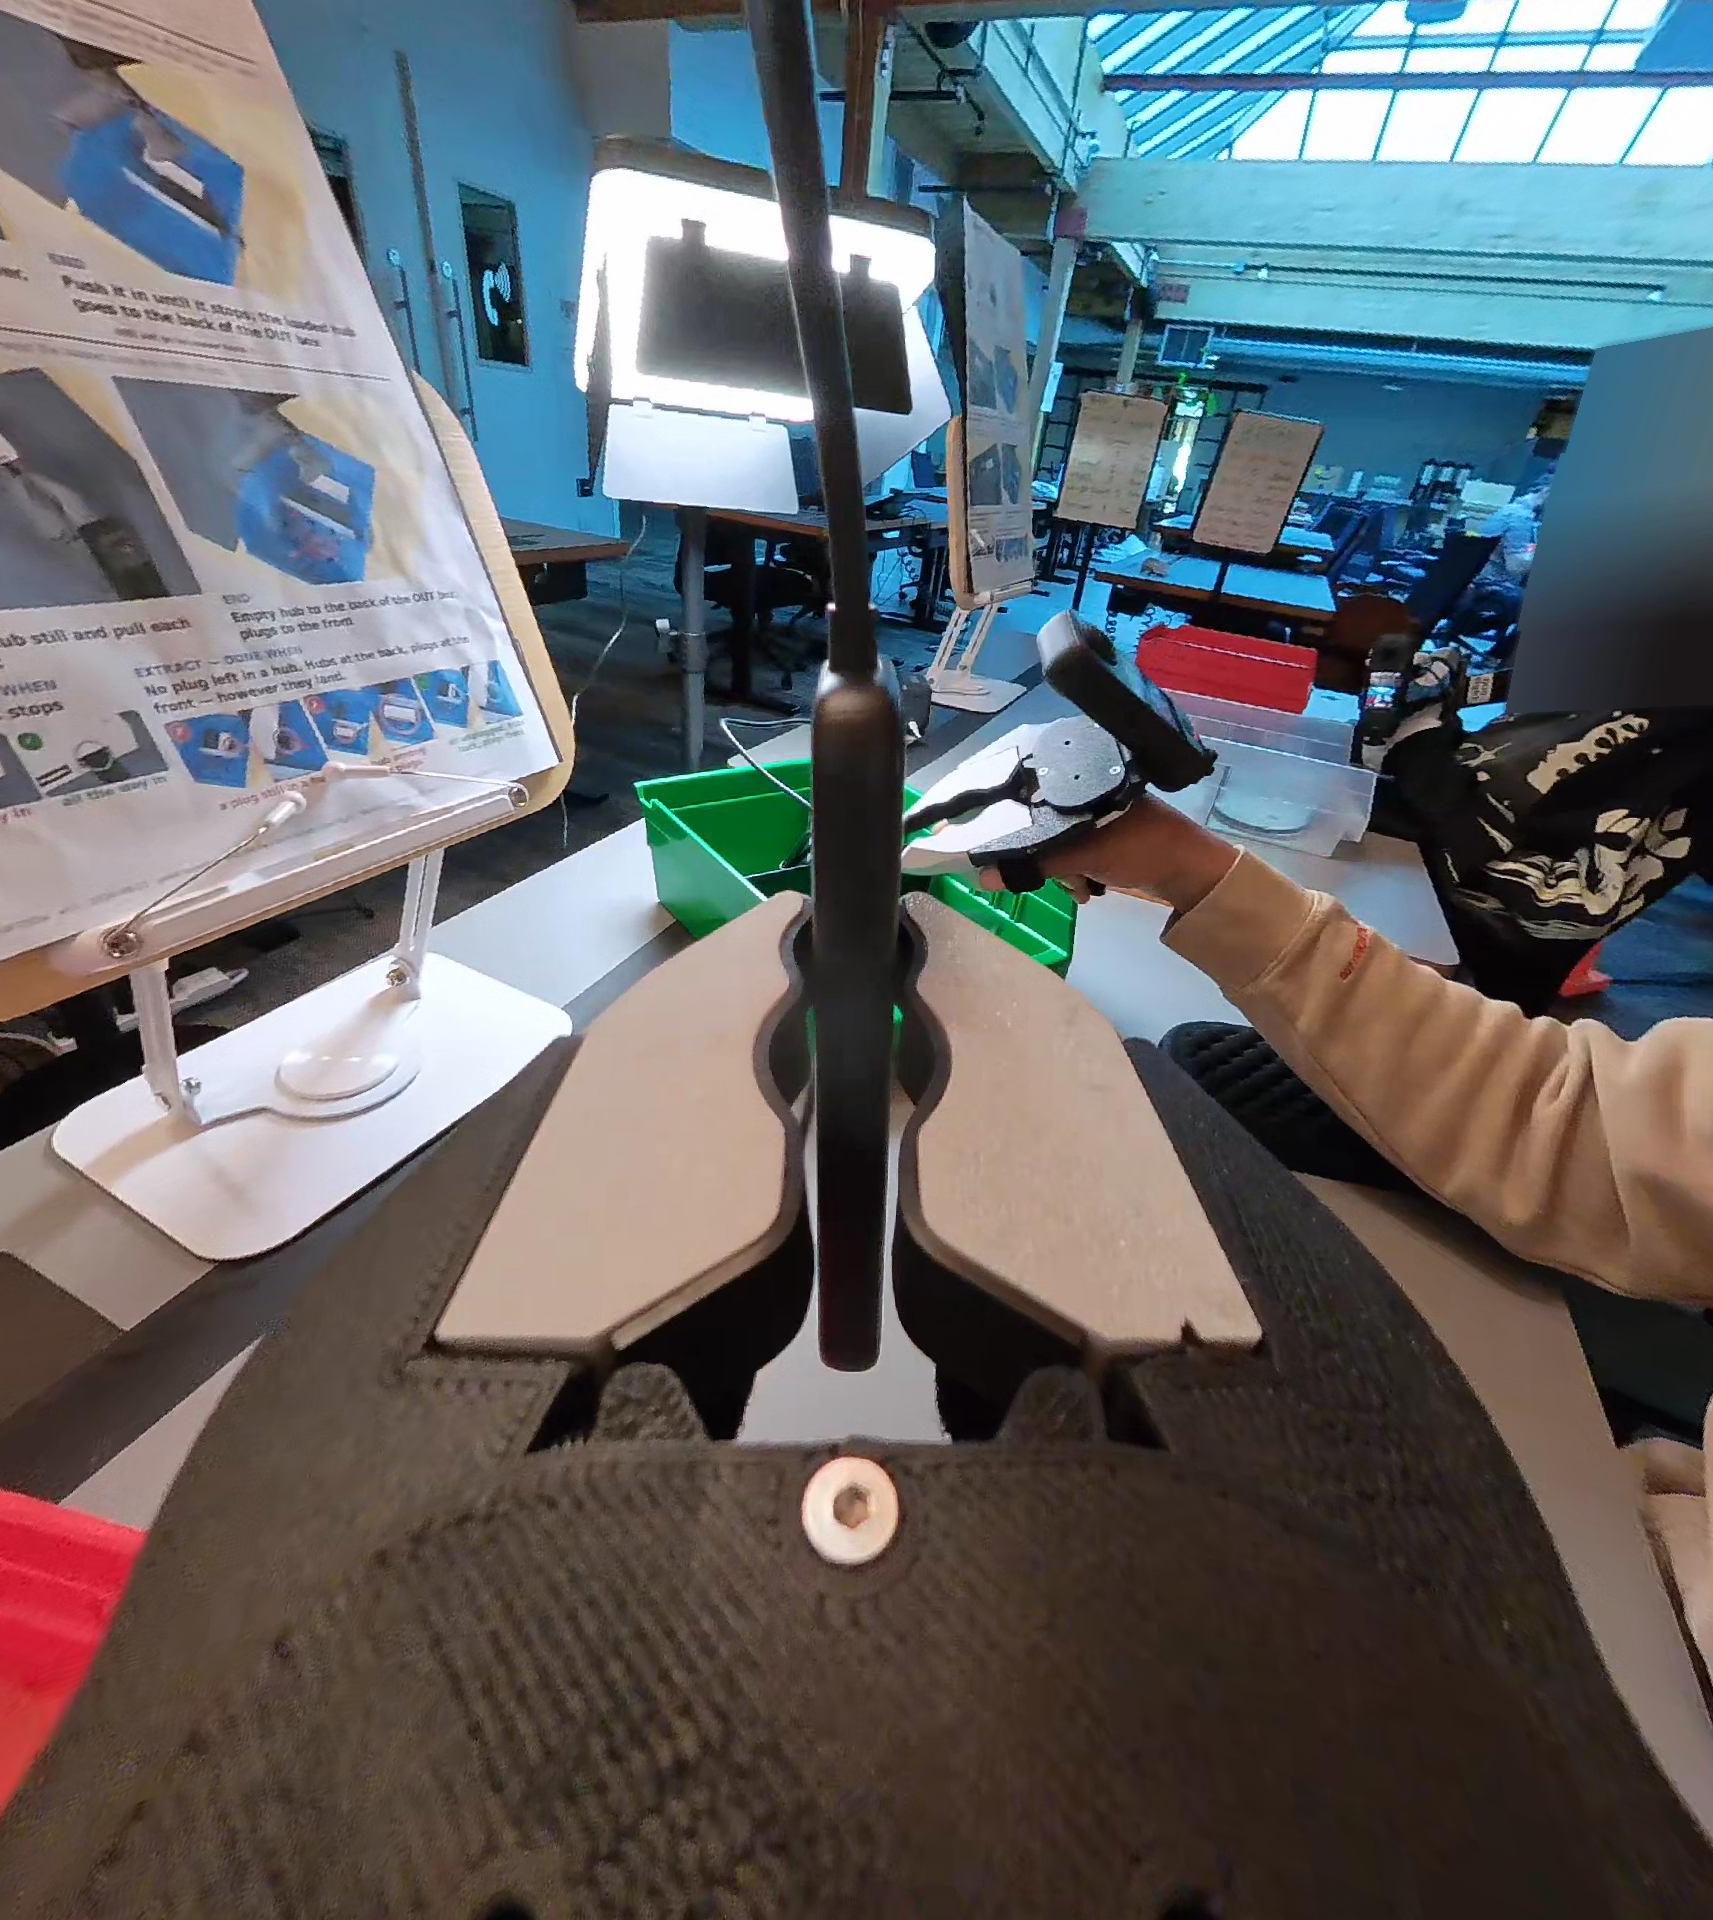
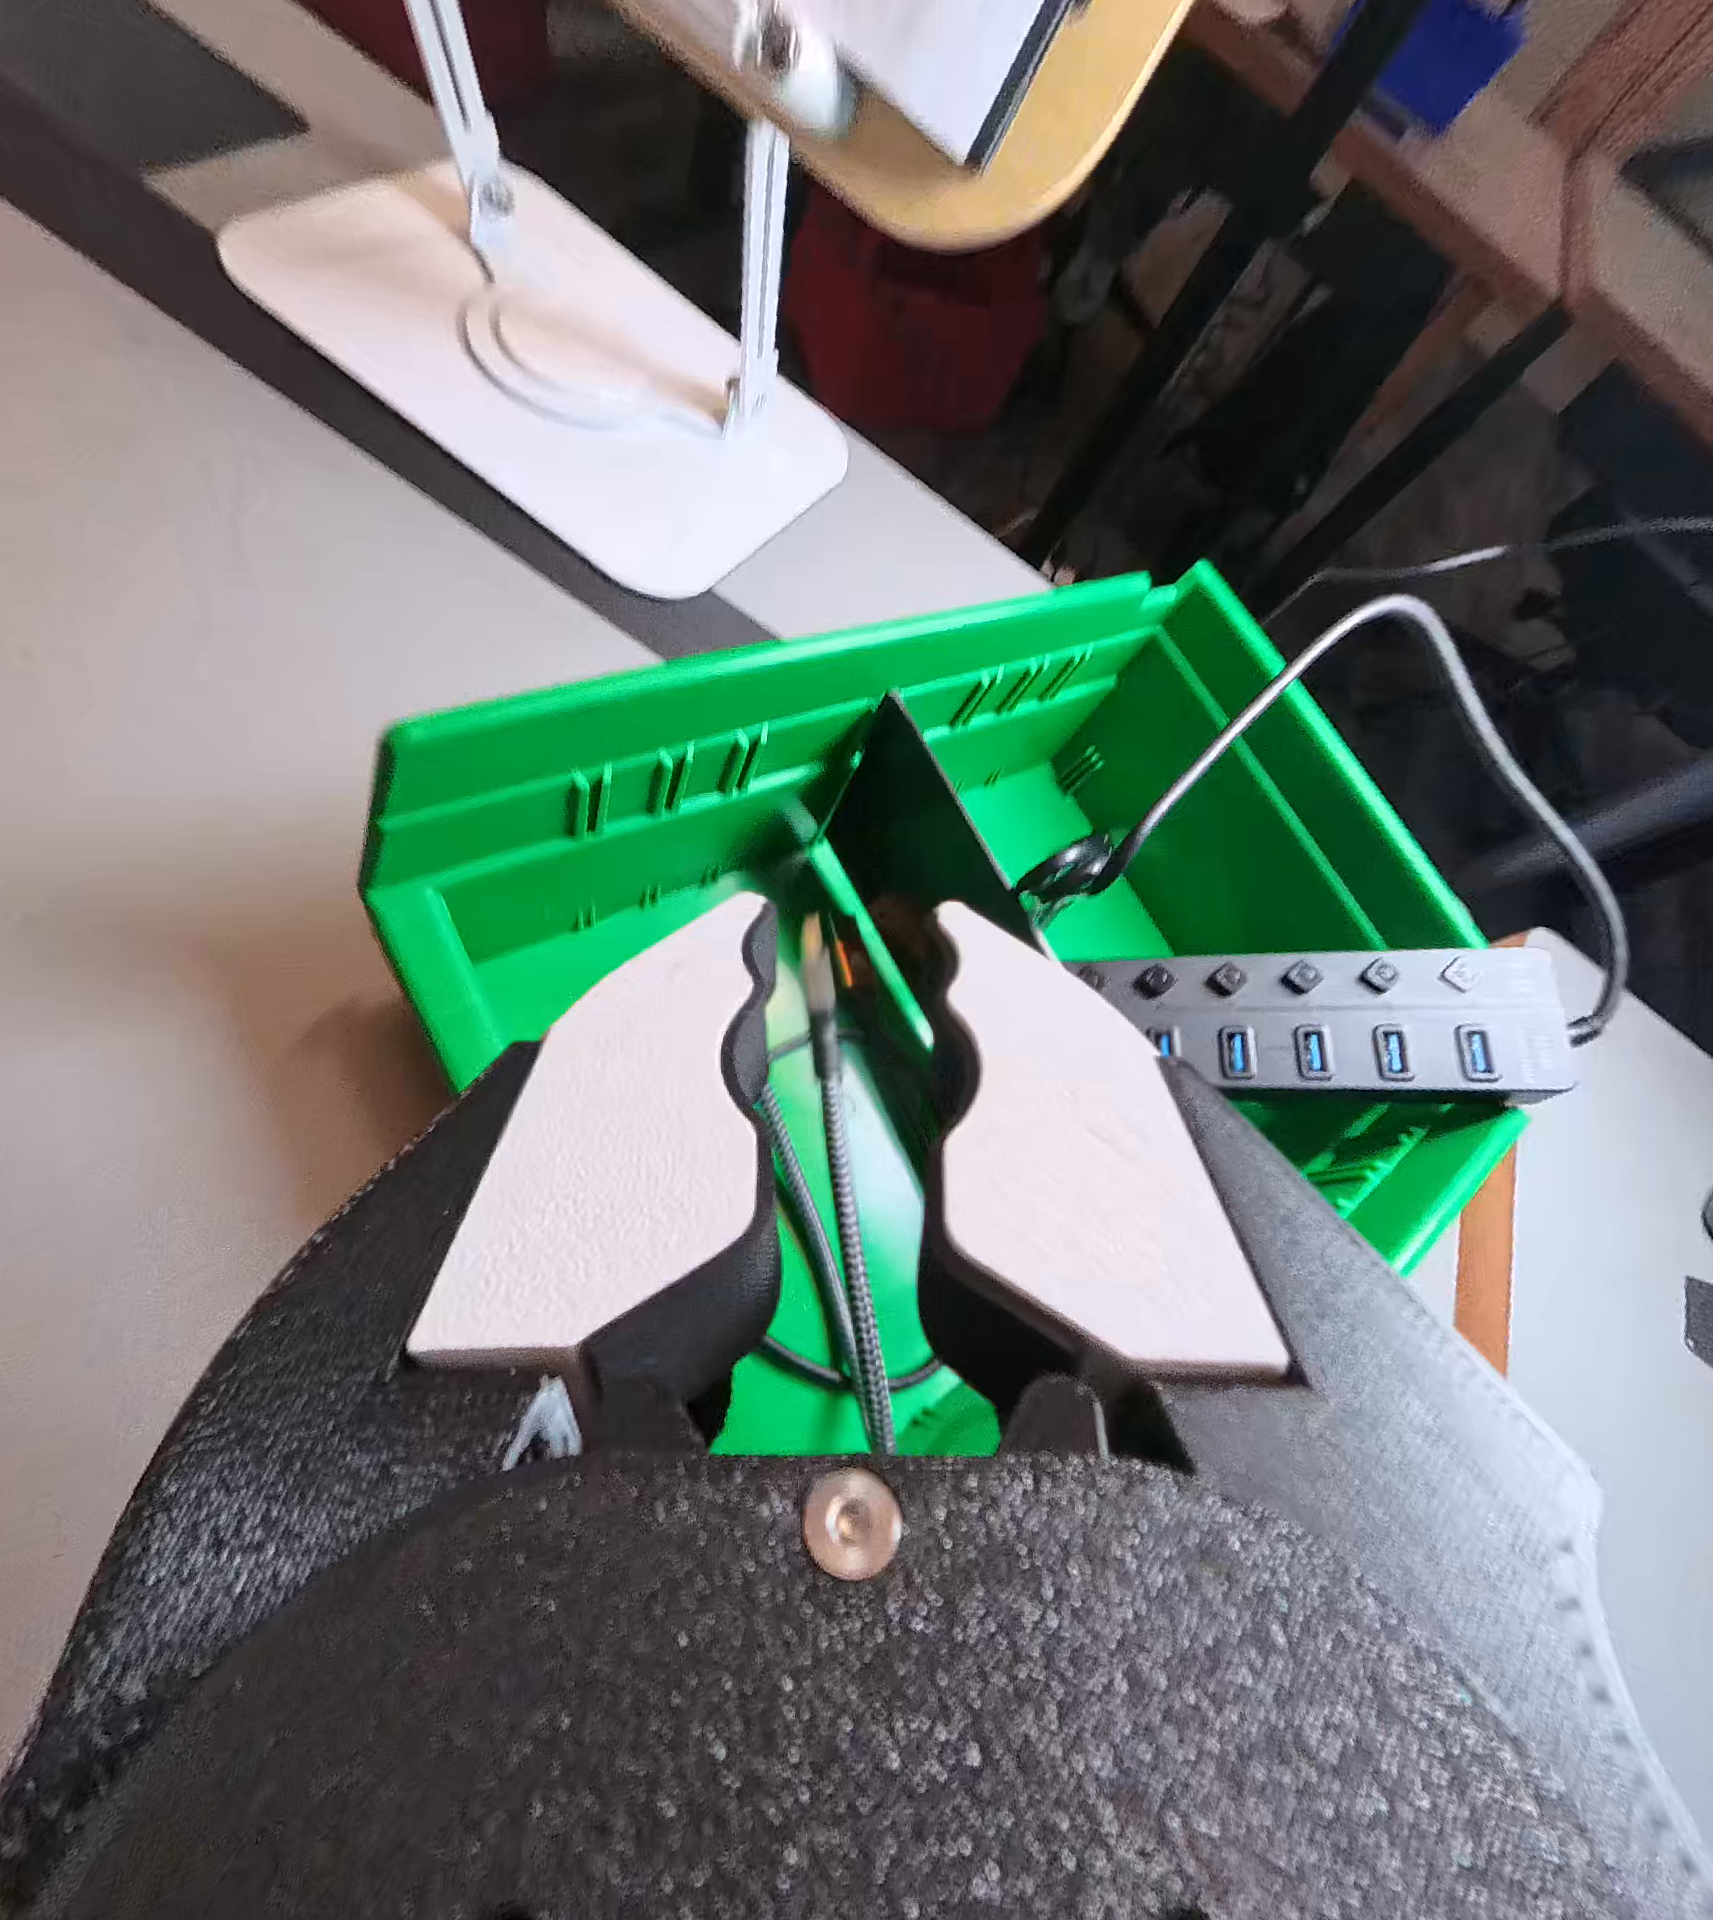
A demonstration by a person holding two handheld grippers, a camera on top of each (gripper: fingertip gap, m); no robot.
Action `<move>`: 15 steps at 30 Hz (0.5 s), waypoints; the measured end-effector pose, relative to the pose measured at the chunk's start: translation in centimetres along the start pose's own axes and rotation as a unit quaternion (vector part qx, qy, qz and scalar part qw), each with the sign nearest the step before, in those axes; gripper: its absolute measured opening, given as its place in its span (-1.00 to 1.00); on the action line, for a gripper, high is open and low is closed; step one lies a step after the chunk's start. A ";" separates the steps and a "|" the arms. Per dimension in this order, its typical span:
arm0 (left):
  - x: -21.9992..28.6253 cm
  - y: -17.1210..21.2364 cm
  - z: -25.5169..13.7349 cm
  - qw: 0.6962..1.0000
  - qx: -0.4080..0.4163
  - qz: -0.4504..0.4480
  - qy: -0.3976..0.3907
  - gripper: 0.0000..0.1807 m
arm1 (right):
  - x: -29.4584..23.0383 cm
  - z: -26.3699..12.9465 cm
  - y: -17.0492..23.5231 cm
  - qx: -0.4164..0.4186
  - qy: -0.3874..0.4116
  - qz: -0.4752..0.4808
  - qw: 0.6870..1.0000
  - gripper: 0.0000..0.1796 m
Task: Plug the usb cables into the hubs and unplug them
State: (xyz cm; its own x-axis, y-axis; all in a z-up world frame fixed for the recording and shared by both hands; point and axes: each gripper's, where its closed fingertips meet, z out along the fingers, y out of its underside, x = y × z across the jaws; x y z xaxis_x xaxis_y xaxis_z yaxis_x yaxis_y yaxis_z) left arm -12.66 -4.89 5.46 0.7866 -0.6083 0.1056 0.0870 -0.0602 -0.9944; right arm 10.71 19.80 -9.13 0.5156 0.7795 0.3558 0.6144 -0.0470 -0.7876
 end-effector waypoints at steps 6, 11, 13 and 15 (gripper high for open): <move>1.1 0.3 0.9 1.000 0.000 -0.012 0.027 -0.86 | -2.2 -4.8 -7.4 0.158 -0.038 0.015 0.987 -0.58; 2.0 1.2 2.4 0.999 -0.006 -0.027 0.046 -0.87 | -9.6 -10.3 -13.4 0.267 -0.107 -0.095 0.953 -0.57; 2.6 1.8 3.3 0.998 -0.009 -0.039 0.055 -0.86 | -13.4 -11.4 -14.4 0.282 -0.137 -0.151 0.937 -0.58; 3.1 2.6 4.4 0.996 -0.016 -0.054 0.062 -0.86 | -16.8 -11.5 -14.7 0.281 -0.145 -0.209 0.925 -0.58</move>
State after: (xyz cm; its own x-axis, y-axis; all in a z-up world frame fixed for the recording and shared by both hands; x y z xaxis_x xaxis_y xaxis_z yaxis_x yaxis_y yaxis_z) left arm -7.25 -3.47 3.21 0.6921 -0.6897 0.2129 0.1461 -0.1550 -0.9771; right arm -0.10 0.22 2.25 0.0709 0.7944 0.6032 0.2742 0.5659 -0.7775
